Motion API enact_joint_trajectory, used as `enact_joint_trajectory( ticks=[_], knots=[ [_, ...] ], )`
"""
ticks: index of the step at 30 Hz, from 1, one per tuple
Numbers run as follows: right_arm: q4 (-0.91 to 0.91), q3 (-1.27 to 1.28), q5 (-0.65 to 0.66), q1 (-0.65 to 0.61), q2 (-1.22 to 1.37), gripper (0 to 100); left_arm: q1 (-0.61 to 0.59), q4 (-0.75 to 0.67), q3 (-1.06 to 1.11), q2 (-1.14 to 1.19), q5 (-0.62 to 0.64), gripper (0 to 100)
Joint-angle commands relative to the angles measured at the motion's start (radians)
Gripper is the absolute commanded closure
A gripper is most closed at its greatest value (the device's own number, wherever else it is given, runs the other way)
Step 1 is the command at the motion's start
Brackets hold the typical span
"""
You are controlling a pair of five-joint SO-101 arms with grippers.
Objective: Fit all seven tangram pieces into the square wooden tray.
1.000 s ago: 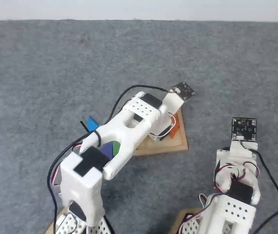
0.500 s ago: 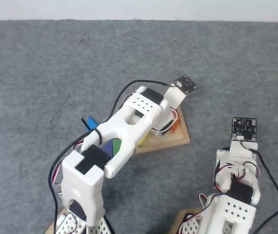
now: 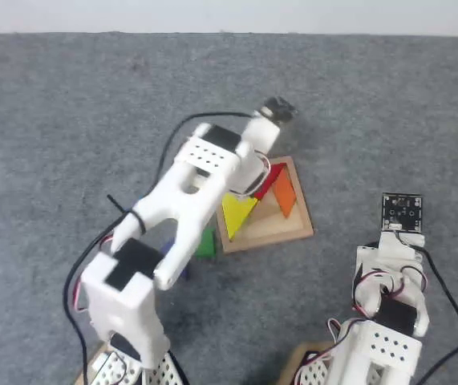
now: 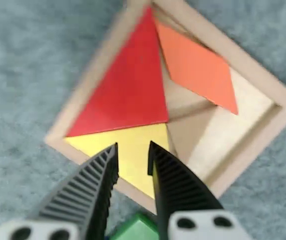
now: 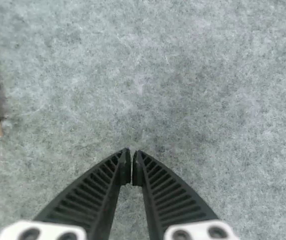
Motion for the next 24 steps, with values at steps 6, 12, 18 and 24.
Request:
enact_joint_trajectory(
  ticks=[6, 12, 18, 24],
  knots=[
    [-0.012, -0.032, 0.014, -0.005, -0.016, 97.6, 0.032, -0.133, 0.171, -0.094, 0.000, 90],
    [-0.013, -0.032, 0.014, -0.005, -0.016, 97.6, 0.035, -0.180, 0.208, -0.035, 0.000, 90],
    [-0.015, -0.032, 0.014, -0.005, -0.016, 97.6, 0.071, -0.180, 0.211, -0.014, 0.005, 90],
    [-0.015, -0.032, 0.014, -0.005, -0.016, 97.6, 0.132, -0.173, 0.223, -0.014, 0.009, 90]
  ],
)
